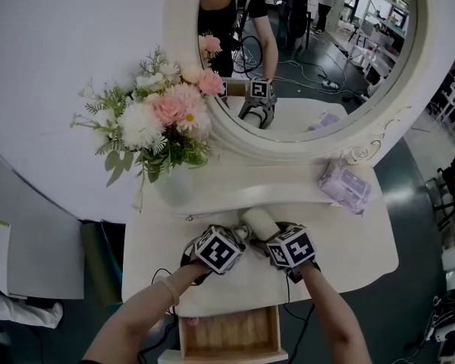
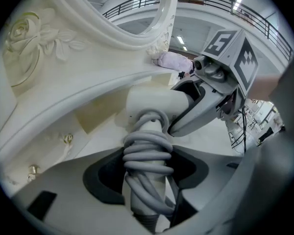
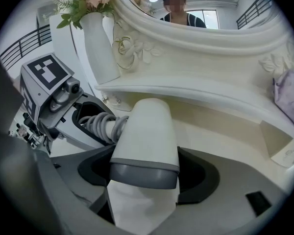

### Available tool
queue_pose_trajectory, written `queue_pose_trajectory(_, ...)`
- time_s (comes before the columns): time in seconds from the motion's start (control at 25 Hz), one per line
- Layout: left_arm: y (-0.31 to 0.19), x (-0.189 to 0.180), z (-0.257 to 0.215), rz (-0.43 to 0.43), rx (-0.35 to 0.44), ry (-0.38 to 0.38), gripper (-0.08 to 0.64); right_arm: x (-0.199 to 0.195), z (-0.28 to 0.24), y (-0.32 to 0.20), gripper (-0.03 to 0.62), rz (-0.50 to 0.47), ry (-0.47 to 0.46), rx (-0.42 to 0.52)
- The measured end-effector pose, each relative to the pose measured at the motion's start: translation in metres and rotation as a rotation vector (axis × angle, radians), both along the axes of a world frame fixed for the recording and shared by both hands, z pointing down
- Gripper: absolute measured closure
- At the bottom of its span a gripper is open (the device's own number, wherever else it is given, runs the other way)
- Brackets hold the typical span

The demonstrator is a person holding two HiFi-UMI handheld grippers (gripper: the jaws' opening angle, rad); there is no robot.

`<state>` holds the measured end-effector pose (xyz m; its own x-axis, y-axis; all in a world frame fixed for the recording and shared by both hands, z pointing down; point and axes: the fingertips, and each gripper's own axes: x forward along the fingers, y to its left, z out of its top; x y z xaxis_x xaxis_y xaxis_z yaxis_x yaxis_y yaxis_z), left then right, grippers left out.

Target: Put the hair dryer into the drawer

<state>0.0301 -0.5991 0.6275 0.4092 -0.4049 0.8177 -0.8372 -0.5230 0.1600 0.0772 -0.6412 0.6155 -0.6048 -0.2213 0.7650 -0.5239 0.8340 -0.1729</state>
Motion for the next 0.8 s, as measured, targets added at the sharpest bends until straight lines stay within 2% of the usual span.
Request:
queue_pose_trajectory(0.28, 0.016, 0.007, -0.007, 0.022, -0.002, 0.013, 0.293, 0.008, -0.007, 0.017, 0.232, 0.020, -0.003, -0.010)
queue_pose_trajectory(0.8, 0.061, 0.024, -0.029, 0.066, 0.012, 0.021, 0.293, 0.026, -0.034, 0.062, 0.232, 0.053, 0.018, 0.035)
